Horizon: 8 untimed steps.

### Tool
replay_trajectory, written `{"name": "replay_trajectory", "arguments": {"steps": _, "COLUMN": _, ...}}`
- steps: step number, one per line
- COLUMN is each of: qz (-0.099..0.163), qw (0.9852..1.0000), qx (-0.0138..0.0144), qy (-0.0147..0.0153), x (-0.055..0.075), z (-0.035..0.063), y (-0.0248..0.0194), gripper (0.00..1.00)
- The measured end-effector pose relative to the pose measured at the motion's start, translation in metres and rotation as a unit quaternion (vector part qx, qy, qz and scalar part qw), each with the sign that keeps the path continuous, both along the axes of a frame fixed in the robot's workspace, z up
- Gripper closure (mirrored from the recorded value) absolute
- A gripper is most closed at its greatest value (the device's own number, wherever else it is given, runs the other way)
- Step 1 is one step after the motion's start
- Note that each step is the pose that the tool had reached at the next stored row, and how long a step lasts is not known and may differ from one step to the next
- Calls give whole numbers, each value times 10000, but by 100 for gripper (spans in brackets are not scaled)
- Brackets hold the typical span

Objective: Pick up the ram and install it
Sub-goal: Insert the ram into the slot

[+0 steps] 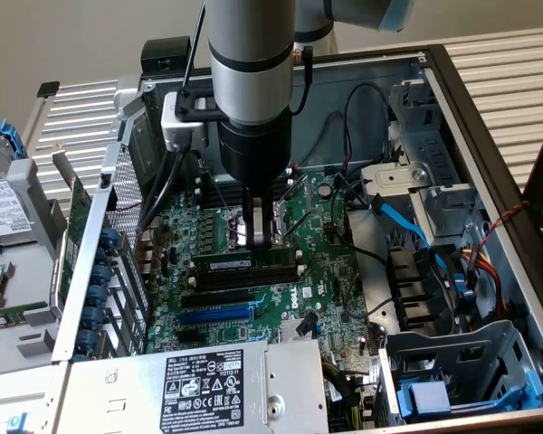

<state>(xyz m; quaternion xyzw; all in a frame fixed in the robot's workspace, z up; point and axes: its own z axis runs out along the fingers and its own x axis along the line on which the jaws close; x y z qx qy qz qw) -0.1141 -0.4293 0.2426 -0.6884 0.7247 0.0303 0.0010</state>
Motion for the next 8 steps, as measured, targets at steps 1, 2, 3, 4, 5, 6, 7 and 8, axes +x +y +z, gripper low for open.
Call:
{"name": "replay_trajectory", "arguments": {"steps": 1, "qz": 0, "qw": 10000, "qx": 0, "qy": 0, "x": 0, "z": -5, "y": -1, "gripper": 88}}
{"name": "replay_trajectory", "arguments": {"steps": 2, "qz": 1, "qw": 10000, "qx": 0, "qy": 0, "x": 1, "z": -16, "y": -1, "gripper": 88}}
{"name": "replay_trajectory", "arguments": {"steps": 3, "qz": 0, "qw": 10000, "qx": 0, "qy": 0, "x": 0, "z": -17, "y": -1, "gripper": 88}}
{"name": "replay_trajectory", "arguments": {"steps": 4, "qz": 0, "qw": 10000, "qx": 0, "qy": 0, "x": 0, "z": -17, "y": -2, "gripper": 88}}
{"name": "replay_trajectory", "arguments": {"steps": 5, "qz": 0, "qw": 10000, "qx": 1, "qy": -1, "x": 1, "z": -18, "y": -2, "gripper": 88}}
{"name": "replay_trajectory", "arguments": {"steps": 6, "qz": 0, "qw": 10000, "qx": 1, "qy": -1, "x": 1, "z": -19, "y": -3, "gripper": 88}}
{"name": "replay_trajectory", "arguments": {"steps": 7, "qz": 0, "qw": 10000, "qx": 1, "qy": 0, "x": 1, "z": -19, "y": -5, "gripper": 88}}
{"name": "replay_trajectory", "arguments": {"steps": 8, "qz": 0, "qw": 10000, "qx": 0, "qy": 0, "x": 0, "z": -23, "y": -12, "gripper": 88}}
